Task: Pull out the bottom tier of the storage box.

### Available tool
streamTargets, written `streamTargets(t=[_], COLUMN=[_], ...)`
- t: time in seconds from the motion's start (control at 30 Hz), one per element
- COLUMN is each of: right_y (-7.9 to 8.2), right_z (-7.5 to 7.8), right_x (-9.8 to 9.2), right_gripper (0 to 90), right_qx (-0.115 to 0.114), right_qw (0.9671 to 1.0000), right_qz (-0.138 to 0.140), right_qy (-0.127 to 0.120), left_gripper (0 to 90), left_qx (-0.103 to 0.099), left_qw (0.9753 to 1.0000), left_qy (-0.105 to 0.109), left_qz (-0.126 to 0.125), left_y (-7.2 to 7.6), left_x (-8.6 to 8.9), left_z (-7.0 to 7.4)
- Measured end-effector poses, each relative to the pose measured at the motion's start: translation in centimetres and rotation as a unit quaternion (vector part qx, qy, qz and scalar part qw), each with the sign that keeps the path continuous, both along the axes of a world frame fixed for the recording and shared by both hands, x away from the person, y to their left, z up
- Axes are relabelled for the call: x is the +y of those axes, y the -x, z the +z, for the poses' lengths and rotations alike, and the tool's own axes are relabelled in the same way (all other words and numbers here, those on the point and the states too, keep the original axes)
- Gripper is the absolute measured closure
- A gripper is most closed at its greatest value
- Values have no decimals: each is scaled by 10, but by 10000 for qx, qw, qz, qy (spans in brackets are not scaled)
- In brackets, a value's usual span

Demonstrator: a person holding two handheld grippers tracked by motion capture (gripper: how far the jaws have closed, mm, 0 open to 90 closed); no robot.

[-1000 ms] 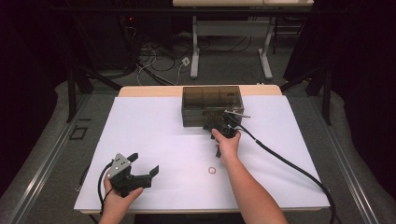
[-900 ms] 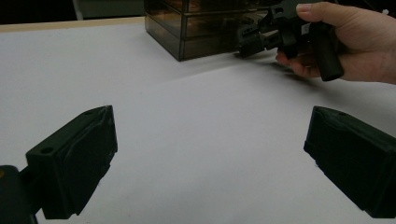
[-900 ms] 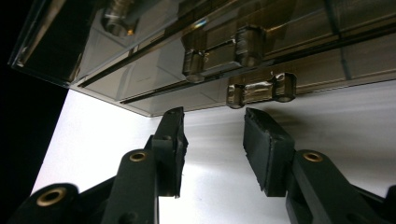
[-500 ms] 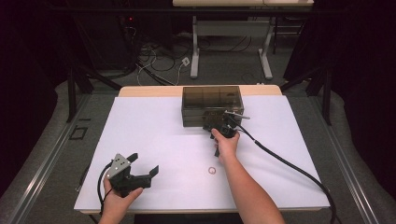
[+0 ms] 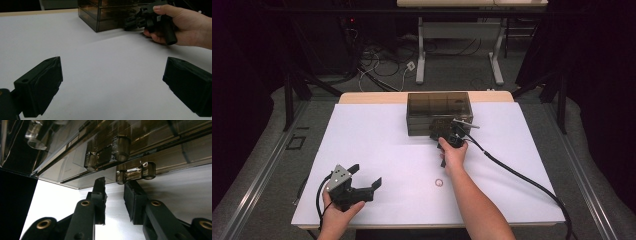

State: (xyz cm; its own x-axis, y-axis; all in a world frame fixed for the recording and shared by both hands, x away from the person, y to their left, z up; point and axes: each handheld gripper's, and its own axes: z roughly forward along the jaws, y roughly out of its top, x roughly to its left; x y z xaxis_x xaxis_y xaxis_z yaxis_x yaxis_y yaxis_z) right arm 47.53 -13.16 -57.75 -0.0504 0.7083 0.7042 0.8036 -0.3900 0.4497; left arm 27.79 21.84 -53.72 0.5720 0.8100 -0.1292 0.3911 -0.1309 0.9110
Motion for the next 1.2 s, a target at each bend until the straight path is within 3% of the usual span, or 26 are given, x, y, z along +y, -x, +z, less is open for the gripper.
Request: streamTargets(t=[0.47,1.2], right_y=[-1,0], right_z=[-2,-5], right_x=[-2,-3], right_gripper=[819,832], right_qx=[23,-48], right_qw=[10000,10000], right_qz=[-35,-36], right_qy=[40,-59], left_gripper=[25,25], left_qx=[12,-13], left_qw=[10000,10000], left_qy=[40,-3], left_qz=[7,13], left_y=[0,0], left_x=[0,1], left_z=[-1,-1])
